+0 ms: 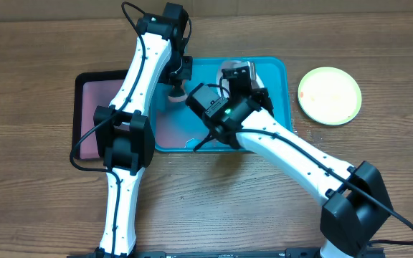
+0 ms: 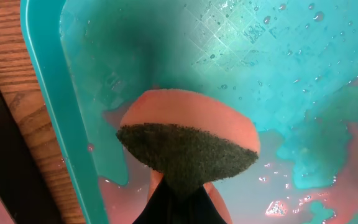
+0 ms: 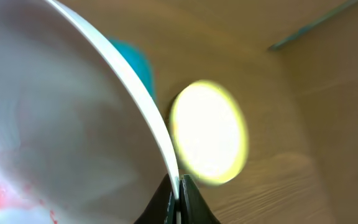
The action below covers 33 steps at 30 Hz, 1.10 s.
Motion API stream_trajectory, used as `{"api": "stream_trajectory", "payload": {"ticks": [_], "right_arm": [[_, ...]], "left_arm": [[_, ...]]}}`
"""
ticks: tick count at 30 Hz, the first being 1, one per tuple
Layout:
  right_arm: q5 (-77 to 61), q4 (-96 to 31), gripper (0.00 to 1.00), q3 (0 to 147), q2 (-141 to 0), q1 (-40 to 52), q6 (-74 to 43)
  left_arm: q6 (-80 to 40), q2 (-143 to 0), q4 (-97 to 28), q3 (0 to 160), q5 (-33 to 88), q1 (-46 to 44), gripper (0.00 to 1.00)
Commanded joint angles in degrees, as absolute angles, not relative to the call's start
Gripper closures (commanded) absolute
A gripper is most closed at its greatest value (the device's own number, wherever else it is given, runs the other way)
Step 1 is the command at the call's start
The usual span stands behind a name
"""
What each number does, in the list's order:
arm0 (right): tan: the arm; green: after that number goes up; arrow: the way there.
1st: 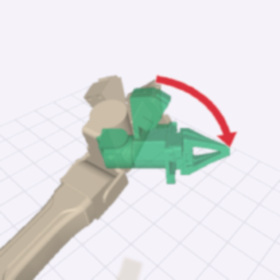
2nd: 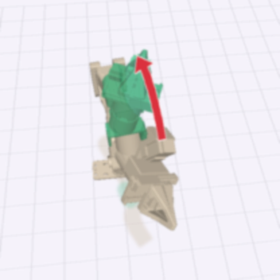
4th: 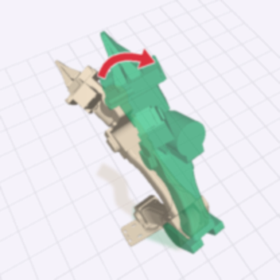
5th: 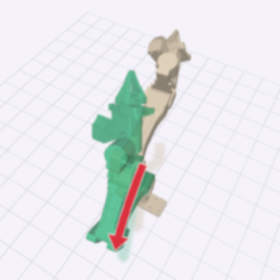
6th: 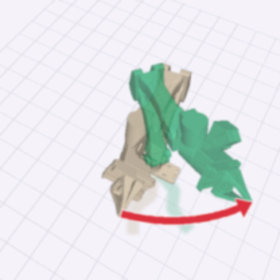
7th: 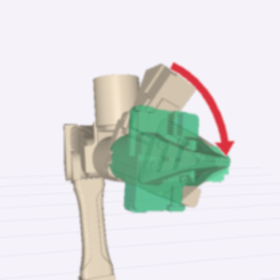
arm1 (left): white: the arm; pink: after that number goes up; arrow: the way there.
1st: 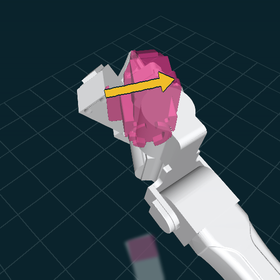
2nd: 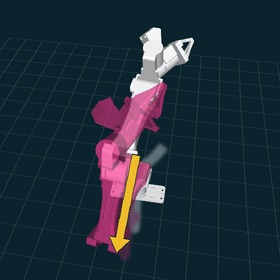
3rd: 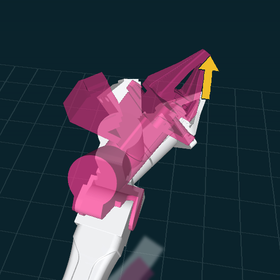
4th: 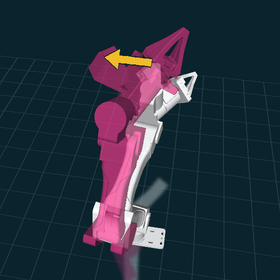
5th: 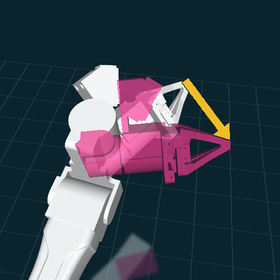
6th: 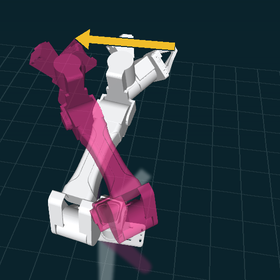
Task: Clean dirty plates on tray and stack at the side
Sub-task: 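Carry the white plate right and lower it onto the plate stack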
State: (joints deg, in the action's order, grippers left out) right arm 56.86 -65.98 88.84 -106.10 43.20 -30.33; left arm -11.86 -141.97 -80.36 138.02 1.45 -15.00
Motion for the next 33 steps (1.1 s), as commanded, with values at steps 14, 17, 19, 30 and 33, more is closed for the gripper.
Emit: {"api": "stream_trajectory", "payload": {"ticks": [14, 17, 19, 30, 33], "right_arm": [[-10.4, -62.2, 0.96, 90.2, -104.1, 7.2, -19.0], [-11.2, -61.7, 0.96, 90.1, -104.2, -1.0, -19.8], [-10.5, -60.8, 0.96, 90.0, -104.4, -6.3, -20.0], [-7.5, -59.6, 0.96, 90.0, -110.6, -20.6, -21.2], [-6.7, -59.7, 0.96, 89.9, -112.9, -20.8, -21.2]], "left_arm": [[-12.4, -142.1, -80.3, 137.7, 1.1, -15.4, 0.96], [-12.4, -142.1, -80.3, 137.7, 1.1, -15.4, 0.96], [-12.4, -142.1, -80.3, 137.7, 1.1, -15.4, 0.96], [-12.4, -142.1, -80.4, 137.7, 1.1, -15.4, 0.96], [-12.4, -142.1, -80.4, 137.7, 1.1, -15.4, 0.96]]}}
